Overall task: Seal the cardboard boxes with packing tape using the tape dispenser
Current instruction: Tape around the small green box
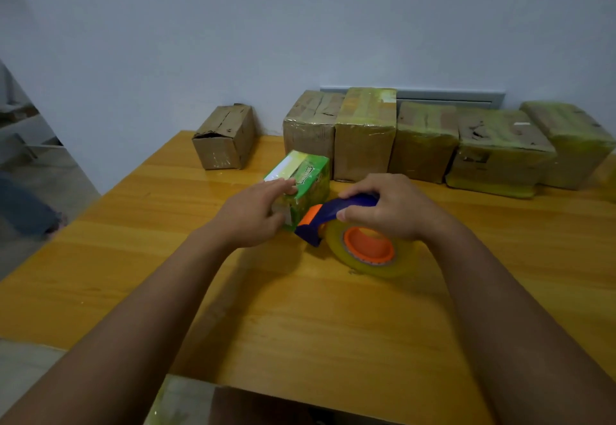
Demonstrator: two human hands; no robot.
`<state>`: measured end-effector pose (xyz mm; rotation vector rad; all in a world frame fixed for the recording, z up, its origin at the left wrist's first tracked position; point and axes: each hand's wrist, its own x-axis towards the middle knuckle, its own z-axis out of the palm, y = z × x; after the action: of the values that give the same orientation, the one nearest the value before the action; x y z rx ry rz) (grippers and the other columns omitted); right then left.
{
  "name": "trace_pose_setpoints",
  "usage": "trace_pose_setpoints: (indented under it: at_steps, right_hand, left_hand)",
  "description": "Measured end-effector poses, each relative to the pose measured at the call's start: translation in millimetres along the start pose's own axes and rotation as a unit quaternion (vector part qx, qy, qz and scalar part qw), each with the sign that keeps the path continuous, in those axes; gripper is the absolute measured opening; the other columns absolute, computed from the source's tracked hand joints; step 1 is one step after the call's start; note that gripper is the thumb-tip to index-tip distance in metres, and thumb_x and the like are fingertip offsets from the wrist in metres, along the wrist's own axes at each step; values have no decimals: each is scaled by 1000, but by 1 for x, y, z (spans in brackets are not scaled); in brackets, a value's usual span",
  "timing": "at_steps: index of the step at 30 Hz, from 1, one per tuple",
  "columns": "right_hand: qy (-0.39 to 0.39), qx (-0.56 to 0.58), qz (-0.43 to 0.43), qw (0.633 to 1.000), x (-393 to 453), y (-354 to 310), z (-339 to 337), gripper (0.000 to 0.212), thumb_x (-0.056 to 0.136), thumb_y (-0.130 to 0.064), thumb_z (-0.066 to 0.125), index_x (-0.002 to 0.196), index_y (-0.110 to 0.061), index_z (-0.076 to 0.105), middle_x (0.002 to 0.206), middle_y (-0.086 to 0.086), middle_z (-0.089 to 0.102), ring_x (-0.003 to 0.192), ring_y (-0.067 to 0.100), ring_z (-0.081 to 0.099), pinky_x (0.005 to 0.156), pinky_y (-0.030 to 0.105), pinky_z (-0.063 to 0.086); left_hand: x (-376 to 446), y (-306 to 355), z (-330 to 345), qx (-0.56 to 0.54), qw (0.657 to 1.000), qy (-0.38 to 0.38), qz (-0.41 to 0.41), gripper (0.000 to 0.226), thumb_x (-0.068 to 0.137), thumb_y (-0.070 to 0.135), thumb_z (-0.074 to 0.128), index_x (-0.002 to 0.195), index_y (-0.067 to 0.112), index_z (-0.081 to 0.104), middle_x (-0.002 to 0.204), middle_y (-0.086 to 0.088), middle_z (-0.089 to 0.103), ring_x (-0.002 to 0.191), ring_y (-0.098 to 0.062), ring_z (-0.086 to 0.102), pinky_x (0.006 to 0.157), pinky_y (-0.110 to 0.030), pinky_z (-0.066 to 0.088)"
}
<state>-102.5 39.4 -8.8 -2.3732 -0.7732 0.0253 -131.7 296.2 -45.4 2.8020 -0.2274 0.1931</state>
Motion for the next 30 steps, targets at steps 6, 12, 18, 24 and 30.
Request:
trace_pose_setpoints:
  at_steps: [6, 12, 18, 24, 30]
  right_hand:
    - [100, 86, 33, 991, -20, 26, 4, 37, 77, -48, 75, 110, -31, 70, 103, -10, 63, 90, 6, 59, 69, 22, 43]
    - [283, 132, 54, 948, -37, 42, 17, 48, 73, -48, 69, 115, -24, 69, 96, -11, 59, 85, 0, 56, 66, 7, 40]
    - [334, 143, 39, 931, -37, 48, 30, 51, 76, -45, 70, 119, -19, 67, 107, -3, 60, 91, -2, 56, 70, 4, 42]
    - [355, 136, 37, 924, -38, 44, 42, 54, 77, -49, 69, 122, -20, 65, 112, -5, 57, 96, 6, 56, 70, 3, 42]
    - [361, 130, 31, 923, -42, 44, 46, 59, 78, -56, 65, 125, -21, 63, 114, -6, 56, 98, 7, 56, 71, 9, 45]
  left_hand:
    - [2, 12, 1, -81, 994, 47, -55, 52, 87, 46, 35, 129, 31, 59, 143, 6, 50, 117, -19, 51, 80, -35, 49]
    - [12, 35, 20, 20, 976, 186, -114, 42, 94, 56, 48, 95, 20, 70, 99, -1, 69, 90, -20, 57, 73, -35, 36]
    - [14, 48, 28, 77, 966, 204, -137, 32, 91, 47, 55, 102, 19, 65, 104, -2, 65, 100, -22, 54, 78, -36, 32]
    - [11, 59, 36, 155, 960, 182, -145, 34, 95, 47, 47, 107, 19, 61, 110, -4, 65, 106, -24, 53, 80, -38, 33]
    - [-4, 56, 18, 79, 984, 125, -99, 53, 91, 52, 34, 121, 19, 63, 124, -6, 63, 110, -24, 53, 81, -34, 36]
